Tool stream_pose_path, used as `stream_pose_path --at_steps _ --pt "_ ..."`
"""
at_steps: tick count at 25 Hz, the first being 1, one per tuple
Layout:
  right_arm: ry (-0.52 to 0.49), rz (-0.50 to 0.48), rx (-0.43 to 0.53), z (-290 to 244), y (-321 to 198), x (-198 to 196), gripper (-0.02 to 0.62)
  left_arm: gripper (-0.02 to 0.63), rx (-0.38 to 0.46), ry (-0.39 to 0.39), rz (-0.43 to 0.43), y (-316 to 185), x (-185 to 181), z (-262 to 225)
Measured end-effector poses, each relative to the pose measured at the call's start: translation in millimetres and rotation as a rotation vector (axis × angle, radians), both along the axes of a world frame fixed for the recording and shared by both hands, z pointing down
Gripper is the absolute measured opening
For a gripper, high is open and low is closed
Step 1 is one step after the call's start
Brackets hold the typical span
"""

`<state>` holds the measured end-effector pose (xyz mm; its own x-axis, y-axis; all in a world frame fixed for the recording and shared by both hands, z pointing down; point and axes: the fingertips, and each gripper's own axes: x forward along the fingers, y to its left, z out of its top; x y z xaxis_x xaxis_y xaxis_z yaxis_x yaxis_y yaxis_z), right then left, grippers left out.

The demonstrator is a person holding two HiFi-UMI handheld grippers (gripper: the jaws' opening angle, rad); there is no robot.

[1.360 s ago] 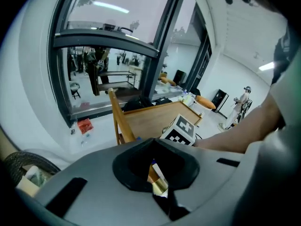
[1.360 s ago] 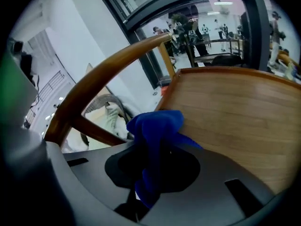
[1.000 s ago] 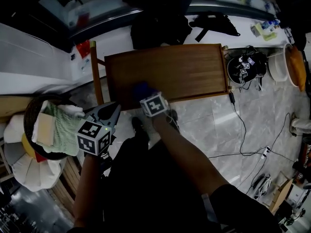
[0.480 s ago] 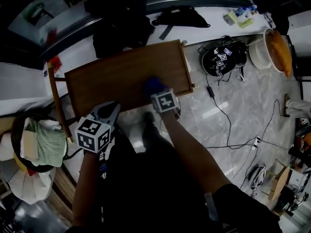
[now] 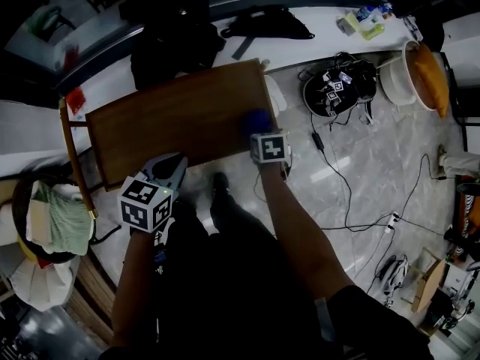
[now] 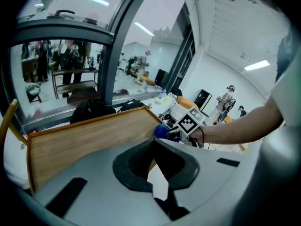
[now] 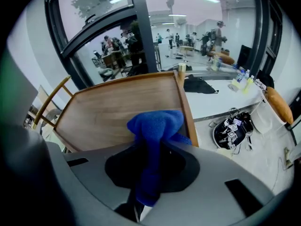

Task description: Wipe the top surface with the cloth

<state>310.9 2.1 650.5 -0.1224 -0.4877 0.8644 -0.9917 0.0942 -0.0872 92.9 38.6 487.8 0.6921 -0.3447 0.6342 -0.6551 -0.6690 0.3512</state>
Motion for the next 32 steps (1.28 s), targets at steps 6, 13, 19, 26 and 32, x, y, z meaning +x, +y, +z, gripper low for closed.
stream_pose_path --at_steps 6,13,19,26,32 --pt "0.013 0.054 -0.010 1.1 1.5 18.5 0.067 0.011 0.012 -0.012 -0.075 5.4 -22.3 -2.6" --pt "-0.298 -0.083 0.172 -47.5 -9.1 -54.7 0.069 0.011 0.137 0.119 -0.157 -6.2 -88.1 -56.8" --pt "-0.759 -0.300 0.422 -198.4 -1.9 -175.8 0.069 0.011 0.285 0.234 -0.110 2.3 -118.1 -115.6" --pt "-0.836 -0.566 0.629 -330.2 62.7 -262.8 0.069 0.011 0.389 0.354 -0.055 46.8 -155.3 -167.1" --pt "-0.837 -0.665 0.716 -381.0 134.6 -307.6 0.069 0.011 0.431 0.430 -0.044 99.3 -188.7 -198.1"
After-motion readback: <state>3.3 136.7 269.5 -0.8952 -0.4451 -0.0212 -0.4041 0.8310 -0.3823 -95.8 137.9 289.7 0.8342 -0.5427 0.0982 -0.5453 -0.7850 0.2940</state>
